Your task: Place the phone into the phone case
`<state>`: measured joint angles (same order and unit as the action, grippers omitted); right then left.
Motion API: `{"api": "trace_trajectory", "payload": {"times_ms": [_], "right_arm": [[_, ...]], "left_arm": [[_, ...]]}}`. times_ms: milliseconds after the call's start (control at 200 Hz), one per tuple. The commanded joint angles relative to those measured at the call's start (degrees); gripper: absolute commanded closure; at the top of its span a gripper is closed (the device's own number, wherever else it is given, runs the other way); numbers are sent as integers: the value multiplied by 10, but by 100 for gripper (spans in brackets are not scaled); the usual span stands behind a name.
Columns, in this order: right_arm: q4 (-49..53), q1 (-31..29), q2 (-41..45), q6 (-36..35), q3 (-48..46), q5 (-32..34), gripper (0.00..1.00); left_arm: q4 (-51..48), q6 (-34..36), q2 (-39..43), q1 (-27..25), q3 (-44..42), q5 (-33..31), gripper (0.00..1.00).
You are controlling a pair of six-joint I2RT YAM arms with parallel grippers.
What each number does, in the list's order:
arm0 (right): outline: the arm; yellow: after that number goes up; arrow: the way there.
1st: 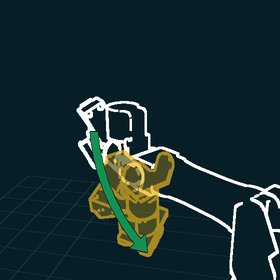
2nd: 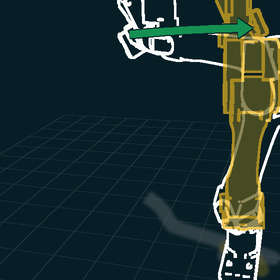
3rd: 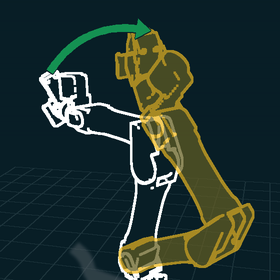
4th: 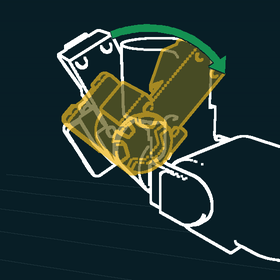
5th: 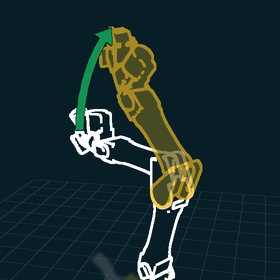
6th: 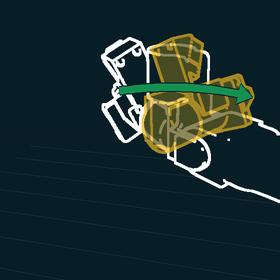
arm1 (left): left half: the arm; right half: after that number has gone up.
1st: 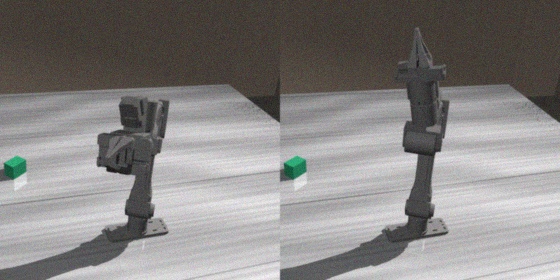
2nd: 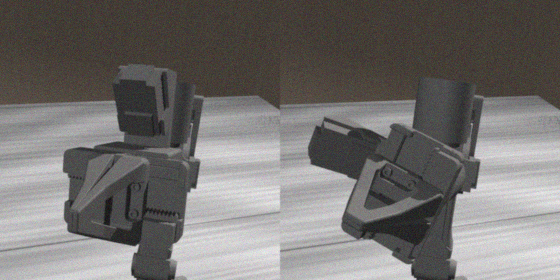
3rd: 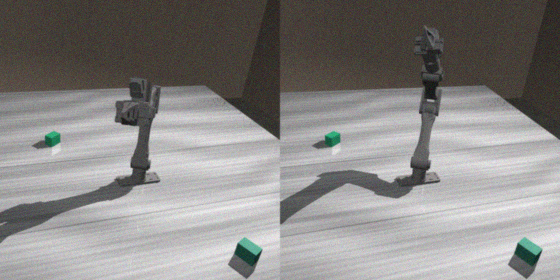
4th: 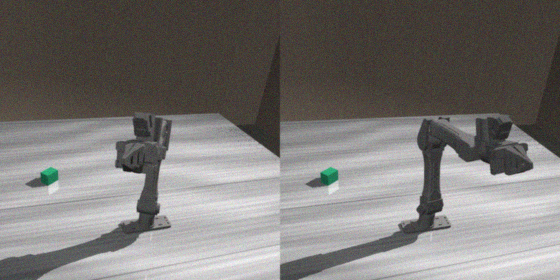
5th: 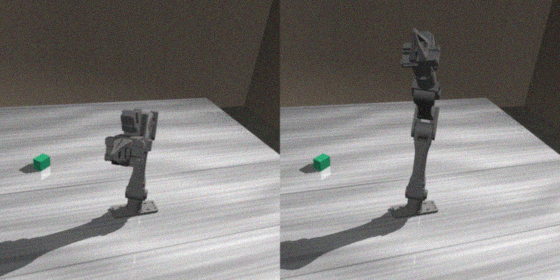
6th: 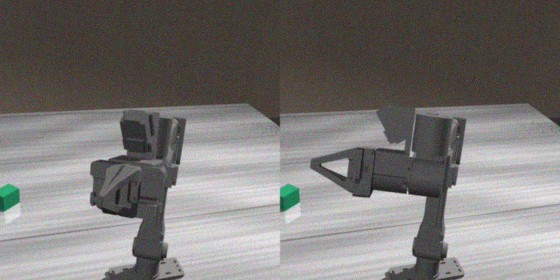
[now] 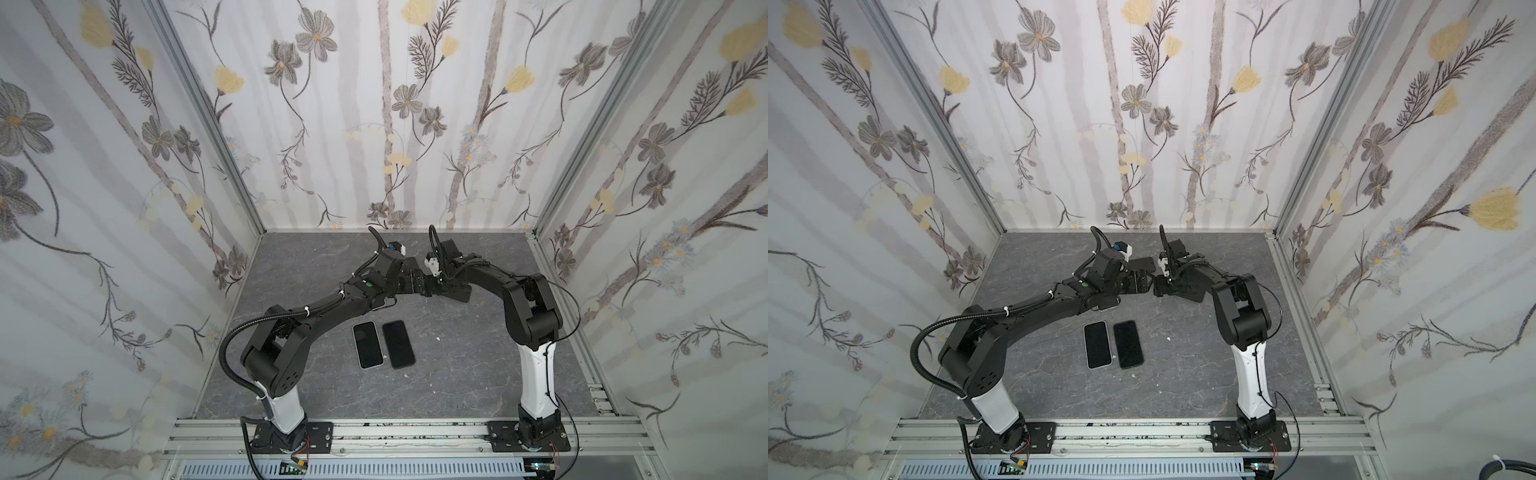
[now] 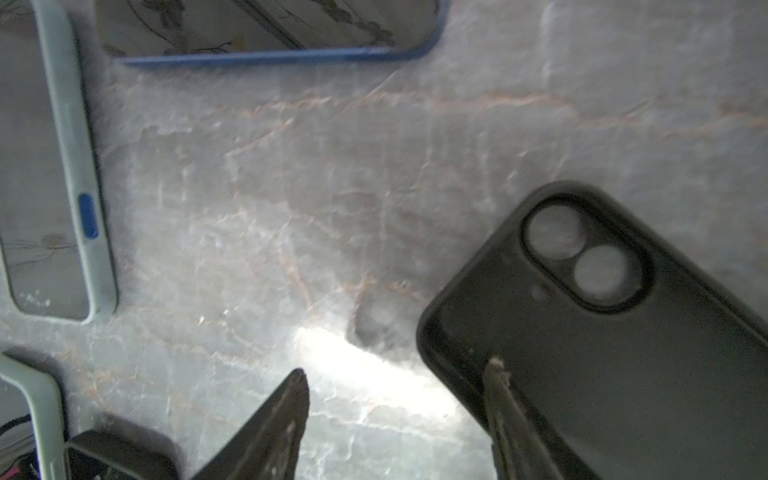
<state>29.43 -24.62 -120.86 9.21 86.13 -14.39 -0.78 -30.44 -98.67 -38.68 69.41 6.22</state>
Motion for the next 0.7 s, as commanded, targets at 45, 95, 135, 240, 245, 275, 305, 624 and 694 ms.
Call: {"api": "trace_trajectory", "payload": {"times_ms": [45, 95, 135, 240, 245, 275, 305, 624, 694], "right_arm": [[36, -33, 45, 34, -91, -45, 33], [29, -43, 61, 37, -116, -50, 33], [21, -50, 73, 40, -136, -53, 33], [5, -69, 103, 42, -179, -63, 34], [4, -70, 104, 42, -181, -63, 34], [4, -73, 108, 41, -187, -61, 34], [4, -76, 117, 42, -197, -59, 34], [1, -80, 156, 28, -198, -22, 36], [3, -79, 149, 21, -186, -24, 36]], "left_arm": [[10, -14, 46, 0, -41, -27, 10], [10, -16, 60, 0, -52, -28, 10], [10, -18, 71, 0, -61, -30, 9], [11, -20, 98, 0, -87, -38, 10], [11, -20, 100, 0, -88, -39, 10], [12, -21, 106, 0, -94, -41, 9], [12, -21, 112, 0, -101, -42, 10], [16, -18, 140, 0, -127, -49, 10], [19, -17, 140, 0, -127, -51, 10]]}}
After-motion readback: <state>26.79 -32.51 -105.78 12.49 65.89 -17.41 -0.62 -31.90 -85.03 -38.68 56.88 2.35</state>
